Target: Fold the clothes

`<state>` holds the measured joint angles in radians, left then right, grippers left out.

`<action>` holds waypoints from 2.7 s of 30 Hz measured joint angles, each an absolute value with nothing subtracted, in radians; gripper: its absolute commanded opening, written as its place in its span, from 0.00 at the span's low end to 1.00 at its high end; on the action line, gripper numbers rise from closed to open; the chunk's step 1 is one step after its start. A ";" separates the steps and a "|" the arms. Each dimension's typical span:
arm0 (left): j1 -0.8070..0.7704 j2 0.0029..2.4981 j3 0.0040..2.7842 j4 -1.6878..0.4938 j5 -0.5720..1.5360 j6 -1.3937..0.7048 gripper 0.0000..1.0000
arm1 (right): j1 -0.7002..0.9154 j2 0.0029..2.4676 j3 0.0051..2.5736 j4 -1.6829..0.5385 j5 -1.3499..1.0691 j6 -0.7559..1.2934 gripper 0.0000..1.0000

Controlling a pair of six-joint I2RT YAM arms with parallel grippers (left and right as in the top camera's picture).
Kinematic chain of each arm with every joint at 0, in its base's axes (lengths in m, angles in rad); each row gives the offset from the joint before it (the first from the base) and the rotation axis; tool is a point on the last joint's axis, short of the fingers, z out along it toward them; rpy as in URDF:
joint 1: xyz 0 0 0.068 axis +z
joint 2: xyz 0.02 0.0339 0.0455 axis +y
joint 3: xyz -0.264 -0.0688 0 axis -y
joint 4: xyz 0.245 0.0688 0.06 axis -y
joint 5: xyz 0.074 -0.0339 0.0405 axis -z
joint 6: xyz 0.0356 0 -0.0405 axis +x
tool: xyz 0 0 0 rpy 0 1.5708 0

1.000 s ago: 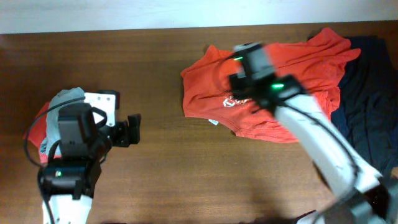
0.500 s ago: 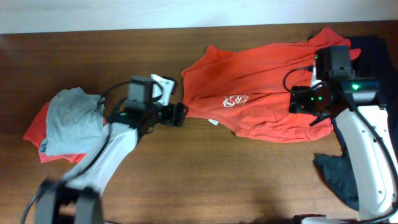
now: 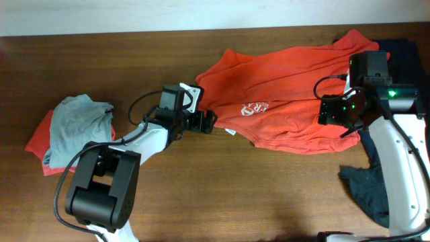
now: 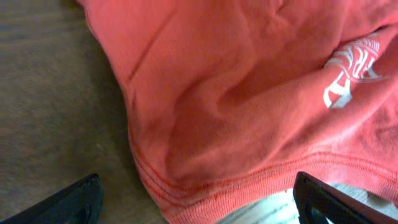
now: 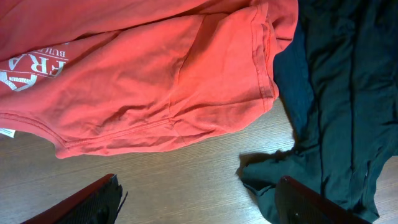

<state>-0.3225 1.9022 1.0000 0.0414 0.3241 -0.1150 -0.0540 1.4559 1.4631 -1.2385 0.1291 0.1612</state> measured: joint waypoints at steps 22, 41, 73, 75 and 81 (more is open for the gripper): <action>-0.170 1.955 1.203 -0.229 0.293 -0.128 0.01 | -0.054 1.456 1.463 -1.249 0.126 0.160 0.84; 0.057 1.918 1.350 -0.623 0.543 -0.212 0.99 | -0.054 1.456 1.463 -1.249 0.126 0.161 0.85; -0.564 1.982 1.264 -0.419 0.182 -1.053 0.78 | -0.054 1.457 1.463 -1.258 0.126 0.160 0.85; -0.562 1.995 1.266 -0.406 0.177 -1.056 0.70 | -0.054 1.457 1.463 -1.259 0.125 0.161 0.85; -0.561 2.009 1.267 -0.402 0.141 -1.065 0.23 | -0.054 1.457 1.463 -1.260 0.125 0.161 0.85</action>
<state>-0.5606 2.0087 1.2667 -0.4019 0.1406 -1.0653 -0.0540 1.4567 1.4631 -1.2598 0.1253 0.1612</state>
